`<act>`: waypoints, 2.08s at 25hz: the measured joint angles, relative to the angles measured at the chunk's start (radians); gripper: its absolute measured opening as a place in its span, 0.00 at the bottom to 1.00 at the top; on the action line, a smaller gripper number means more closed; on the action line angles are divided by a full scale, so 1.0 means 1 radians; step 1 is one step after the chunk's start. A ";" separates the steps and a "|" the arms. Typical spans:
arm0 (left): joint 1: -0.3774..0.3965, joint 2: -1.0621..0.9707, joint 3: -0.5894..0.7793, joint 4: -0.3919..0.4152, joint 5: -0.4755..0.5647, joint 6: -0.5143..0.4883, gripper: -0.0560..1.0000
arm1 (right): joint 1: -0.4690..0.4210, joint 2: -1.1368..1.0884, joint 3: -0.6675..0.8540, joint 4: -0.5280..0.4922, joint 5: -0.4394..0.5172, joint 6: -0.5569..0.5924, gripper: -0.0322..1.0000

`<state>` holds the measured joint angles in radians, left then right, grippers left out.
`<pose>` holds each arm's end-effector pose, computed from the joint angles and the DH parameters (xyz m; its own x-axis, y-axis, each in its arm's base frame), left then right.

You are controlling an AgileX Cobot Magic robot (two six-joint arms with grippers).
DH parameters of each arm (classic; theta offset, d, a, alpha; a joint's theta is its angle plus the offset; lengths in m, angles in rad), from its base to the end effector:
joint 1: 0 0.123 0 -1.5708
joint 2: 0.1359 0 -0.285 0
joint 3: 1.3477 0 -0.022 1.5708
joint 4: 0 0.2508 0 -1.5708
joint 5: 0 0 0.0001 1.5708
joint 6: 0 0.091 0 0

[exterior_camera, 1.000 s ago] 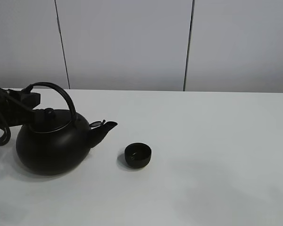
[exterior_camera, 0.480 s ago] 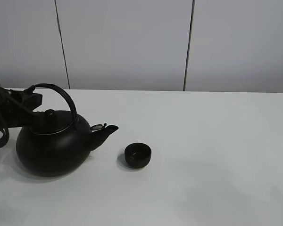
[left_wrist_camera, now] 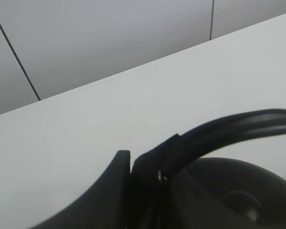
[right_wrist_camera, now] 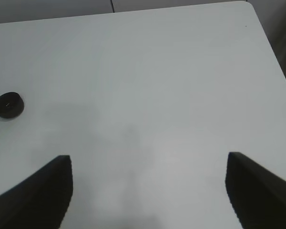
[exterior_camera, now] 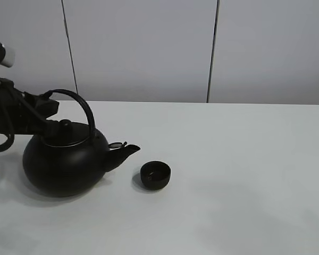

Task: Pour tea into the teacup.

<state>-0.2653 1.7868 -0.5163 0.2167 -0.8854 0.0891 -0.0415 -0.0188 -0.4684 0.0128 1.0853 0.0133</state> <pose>0.2844 -0.0930 0.1392 -0.1935 0.2831 -0.9394 0.4672 0.8685 0.1655 -0.0051 0.0012 0.2665 -0.4878 0.0395 -0.8721 0.0410 0.9989 0.0223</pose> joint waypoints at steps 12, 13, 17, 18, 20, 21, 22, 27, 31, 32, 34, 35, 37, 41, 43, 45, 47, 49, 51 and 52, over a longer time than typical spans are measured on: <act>0.000 -0.007 -0.007 0.002 0.021 0.000 0.18 | 0.000 0.000 0.000 0.000 0.000 0.000 0.61; 0.000 -0.007 -0.008 0.002 0.021 0.000 0.18 | 0.000 0.000 0.000 0.000 0.000 0.000 0.61; 0.000 -0.011 -0.029 0.016 0.027 -0.001 0.18 | 0.000 0.000 0.000 0.000 0.000 0.000 0.61; 0.000 -0.019 -0.039 0.022 0.037 -0.001 0.18 | 0.000 0.000 0.000 0.000 0.000 0.000 0.61; 0.000 -0.032 -0.057 0.030 0.057 -0.001 0.18 | 0.000 0.000 0.000 0.000 0.000 0.000 0.61; 0.000 -0.037 -0.065 0.031 0.057 -0.001 0.18 | 0.000 0.000 0.000 0.000 0.000 0.000 0.61; 0.000 -0.039 -0.072 0.036 0.057 -0.005 0.18 | 0.000 0.000 0.000 0.000 0.000 0.000 0.61; -0.013 -0.040 -0.091 0.065 0.083 -0.013 0.18 | 0.000 0.000 0.000 0.000 0.000 0.000 0.61; -0.045 -0.040 -0.117 0.080 0.134 -0.008 0.18 | 0.000 0.000 0.000 0.000 0.000 0.000 0.61; -0.049 -0.040 -0.124 0.084 0.143 -0.008 0.18 | 0.000 0.000 0.000 0.000 0.000 0.000 0.61; -0.052 -0.040 -0.133 0.091 0.157 -0.008 0.17 | 0.000 0.000 0.000 0.000 0.000 0.000 0.61; -0.052 -0.040 -0.138 0.091 0.158 -0.005 0.17 | 0.000 0.000 0.000 0.000 0.000 0.000 0.61; -0.052 -0.040 -0.144 0.090 0.161 0.003 0.17 | 0.000 0.000 0.000 0.000 0.000 0.000 0.61; -0.052 -0.040 -0.145 0.089 0.174 0.035 0.17 | 0.000 0.000 0.000 0.000 0.000 0.000 0.61; -0.052 -0.040 -0.145 0.089 0.186 0.044 0.17 | 0.000 0.000 0.000 0.000 0.000 0.000 0.61; -0.052 -0.040 -0.145 0.089 0.192 0.052 0.17 | 0.000 0.000 0.000 0.000 0.000 0.000 0.61; -0.052 -0.040 -0.145 0.090 0.192 0.080 0.17 | 0.000 0.000 0.000 0.000 0.000 0.000 0.61; -0.054 -0.040 -0.145 0.090 0.192 0.107 0.17 | 0.000 0.000 0.000 0.000 0.000 0.000 0.61; -0.054 -0.040 -0.145 0.090 0.194 0.116 0.16 | 0.000 0.000 0.000 0.000 0.000 0.000 0.61; -0.054 -0.040 -0.146 0.090 0.199 0.119 0.16 | 0.000 0.000 0.000 0.000 0.000 0.000 0.61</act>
<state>-0.3198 1.7465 -0.6626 0.3069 -0.6867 0.2080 -0.0415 -0.0188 -0.4684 0.0128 1.0853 0.0133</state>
